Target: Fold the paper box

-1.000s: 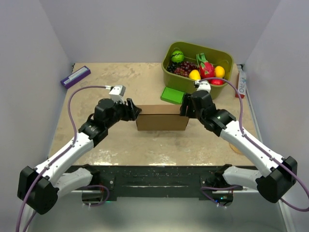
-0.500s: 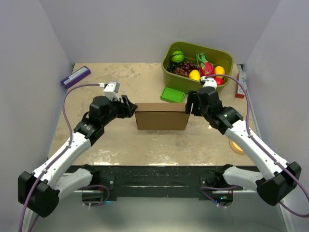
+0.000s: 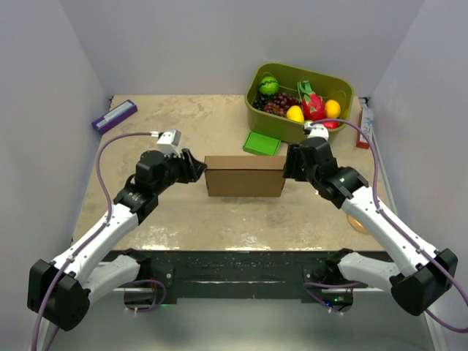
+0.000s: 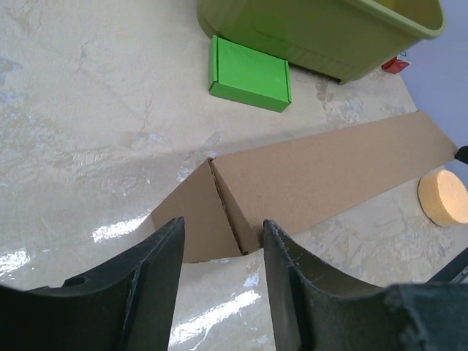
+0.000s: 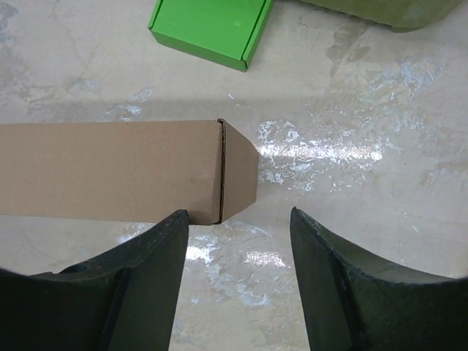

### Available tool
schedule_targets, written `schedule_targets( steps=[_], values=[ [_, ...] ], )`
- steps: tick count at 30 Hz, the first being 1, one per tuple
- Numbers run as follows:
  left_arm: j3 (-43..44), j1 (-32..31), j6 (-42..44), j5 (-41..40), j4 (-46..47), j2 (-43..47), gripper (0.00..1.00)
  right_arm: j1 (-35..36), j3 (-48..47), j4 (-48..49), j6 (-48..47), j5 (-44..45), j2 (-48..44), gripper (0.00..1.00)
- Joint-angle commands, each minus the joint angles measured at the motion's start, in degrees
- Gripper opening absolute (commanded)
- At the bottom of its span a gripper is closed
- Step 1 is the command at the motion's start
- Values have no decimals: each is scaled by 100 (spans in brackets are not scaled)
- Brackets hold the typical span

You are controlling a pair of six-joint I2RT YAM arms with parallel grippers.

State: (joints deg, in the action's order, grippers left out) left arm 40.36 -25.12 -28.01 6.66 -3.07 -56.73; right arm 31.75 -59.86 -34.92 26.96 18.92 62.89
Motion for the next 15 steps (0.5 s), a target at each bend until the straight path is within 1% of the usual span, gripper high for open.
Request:
schedule_targets(
  steps=[1,6,7,8,14,15],
  values=[
    [-405,34,-64,327,157,66,50,-11,220,-50,-33,-90,-58,59],
    [-564,43,-3,302,96,65,44,-19,526,-42,28,-186,-93,54],
    [-625,43,6,284,79,74,43,-19,571,-33,46,-204,-110,53],
    [-669,43,15,266,79,83,39,-11,624,-33,72,-222,-111,53],
    [-1003,78,-90,301,149,13,27,-19,905,-15,151,-275,-146,51],
    [-1038,87,-108,310,158,-5,27,-19,949,-6,143,-292,-163,51]
  ],
)
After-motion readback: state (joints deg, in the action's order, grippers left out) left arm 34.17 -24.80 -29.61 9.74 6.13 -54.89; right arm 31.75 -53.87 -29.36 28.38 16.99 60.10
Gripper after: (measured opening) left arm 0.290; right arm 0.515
